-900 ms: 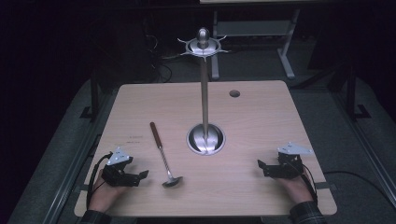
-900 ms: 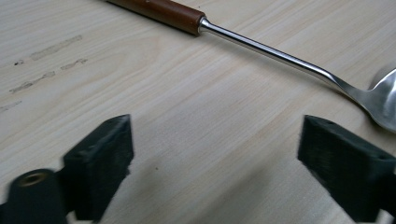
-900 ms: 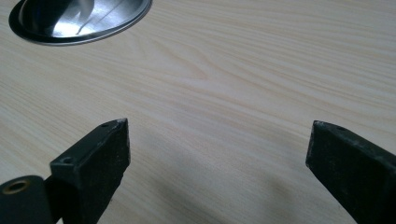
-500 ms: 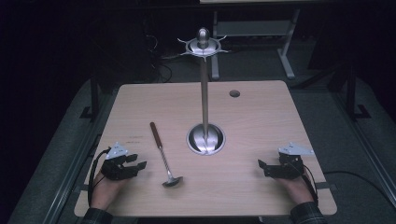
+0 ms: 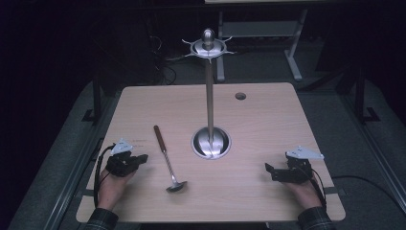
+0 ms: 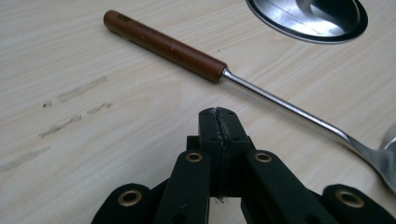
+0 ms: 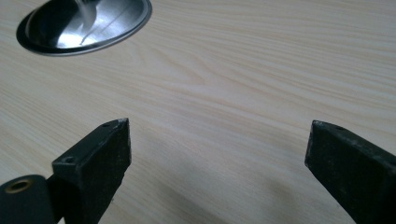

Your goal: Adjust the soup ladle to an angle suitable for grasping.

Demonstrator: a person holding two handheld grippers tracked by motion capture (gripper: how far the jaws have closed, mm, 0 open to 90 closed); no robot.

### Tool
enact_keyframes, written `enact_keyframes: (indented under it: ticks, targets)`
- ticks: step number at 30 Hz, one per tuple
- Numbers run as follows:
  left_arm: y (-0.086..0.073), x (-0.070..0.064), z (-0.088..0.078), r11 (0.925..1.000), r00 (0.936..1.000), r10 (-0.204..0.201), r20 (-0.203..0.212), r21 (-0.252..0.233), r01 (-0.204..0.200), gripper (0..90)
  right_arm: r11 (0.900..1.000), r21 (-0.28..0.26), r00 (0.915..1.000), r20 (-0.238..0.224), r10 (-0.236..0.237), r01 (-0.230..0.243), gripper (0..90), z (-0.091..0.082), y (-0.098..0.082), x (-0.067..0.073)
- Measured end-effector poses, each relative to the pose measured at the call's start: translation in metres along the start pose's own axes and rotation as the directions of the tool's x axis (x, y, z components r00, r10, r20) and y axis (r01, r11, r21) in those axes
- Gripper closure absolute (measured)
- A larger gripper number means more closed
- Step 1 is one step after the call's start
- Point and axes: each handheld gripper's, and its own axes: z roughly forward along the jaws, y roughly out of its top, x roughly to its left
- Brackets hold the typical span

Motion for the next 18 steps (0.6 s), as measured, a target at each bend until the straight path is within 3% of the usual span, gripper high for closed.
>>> enact_keyframes:
  ticks: [2, 6, 8, 16, 18]
  targets:
    - [0.003, 0.0, 0.003, 0.9999, 1.0, 0.007, 0.001, 0.014, -0.008, 89.7, 1.0, -0.01, 1.0, -0.002, 0.004, -0.004, 7.5, 0.0, 0.001, 0.001]
    - [0.009, 0.002, 0.007, 0.9998, 0.9998, -0.02, 0.006, -0.009, 0.02, 89.7, 1.0, -0.005, 0.9999, 0.011, -0.01, 0.01, 8.4, 0.002, 0.001, 0.004]
    - [0.012, 0.004, 0.009, 1.0, 1.0, -0.003, -0.005, -0.001, 0.003, 89.7, 1.0, -0.007, 0.9999, 0.011, -0.009, 0.009, 8.4, 0.002, 0.0, 0.003]
    - [0.022, 0.009, 0.022, 0.9991, 0.9996, -0.029, -0.006, -0.03, 0.029, 89.7, 1.0, -0.016, 0.9999, 0.005, -0.011, 0.011, 8.4, 0.003, 0.0, 0.002]
    - [0.024, 0.011, 0.026, 0.9998, 0.9998, -0.018, -0.012, -0.012, 0.018, 89.7, 1.0, -0.017, 0.9999, 0.003, -0.01, 0.01, 8.3, 0.003, 0.0, 0.003]
